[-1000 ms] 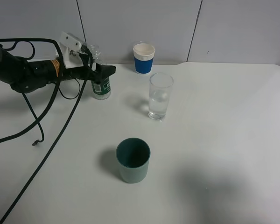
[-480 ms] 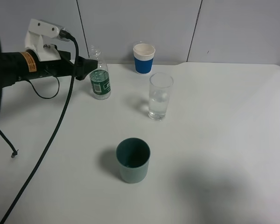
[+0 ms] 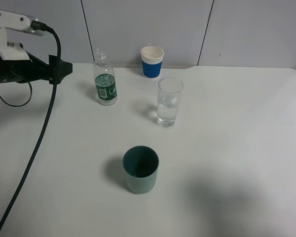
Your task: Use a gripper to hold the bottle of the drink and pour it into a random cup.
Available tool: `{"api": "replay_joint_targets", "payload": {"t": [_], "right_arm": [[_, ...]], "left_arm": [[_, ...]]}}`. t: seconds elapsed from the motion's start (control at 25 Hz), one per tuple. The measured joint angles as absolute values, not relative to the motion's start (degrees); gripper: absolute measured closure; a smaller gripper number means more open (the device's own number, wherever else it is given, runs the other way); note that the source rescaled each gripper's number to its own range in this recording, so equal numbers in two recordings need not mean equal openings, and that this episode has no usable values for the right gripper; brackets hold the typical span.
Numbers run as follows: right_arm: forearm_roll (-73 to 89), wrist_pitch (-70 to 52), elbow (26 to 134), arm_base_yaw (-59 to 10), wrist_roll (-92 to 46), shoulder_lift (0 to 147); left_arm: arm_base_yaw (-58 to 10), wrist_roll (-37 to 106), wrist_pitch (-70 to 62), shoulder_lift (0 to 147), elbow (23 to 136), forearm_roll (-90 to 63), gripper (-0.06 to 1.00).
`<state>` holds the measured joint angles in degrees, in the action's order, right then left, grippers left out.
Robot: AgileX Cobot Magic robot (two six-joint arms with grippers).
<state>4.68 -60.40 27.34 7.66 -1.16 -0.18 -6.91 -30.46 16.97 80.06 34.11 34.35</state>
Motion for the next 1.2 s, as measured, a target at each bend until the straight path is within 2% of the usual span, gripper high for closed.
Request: {"api": "replay_joint_targets", "payload": {"t": [0.32, 0.76, 0.96, 1.2], "right_arm": [[4.7, -60.4, 27.3, 7.7, -1.2, -0.2], [4.7, -60.4, 27.3, 7.7, -1.2, -0.2], [4.7, -60.4, 27.3, 7.7, -1.2, -0.2], [4.7, -60.4, 27.3, 7.7, -1.2, -0.2]], "left_arm": [[-6.9, -27.9, -0.6, 64.8, 34.1, 27.5, -0.05], [-6.9, -3.5, -20.0, 48.7, 34.2, 7.9, -0.05], [-6.9, -2.1, -28.2, 43.2, 34.7, 5.0, -0.05], [-6.9, -3.0, -39.7, 39.1, 40.3, 4.6, -0.05]]}}
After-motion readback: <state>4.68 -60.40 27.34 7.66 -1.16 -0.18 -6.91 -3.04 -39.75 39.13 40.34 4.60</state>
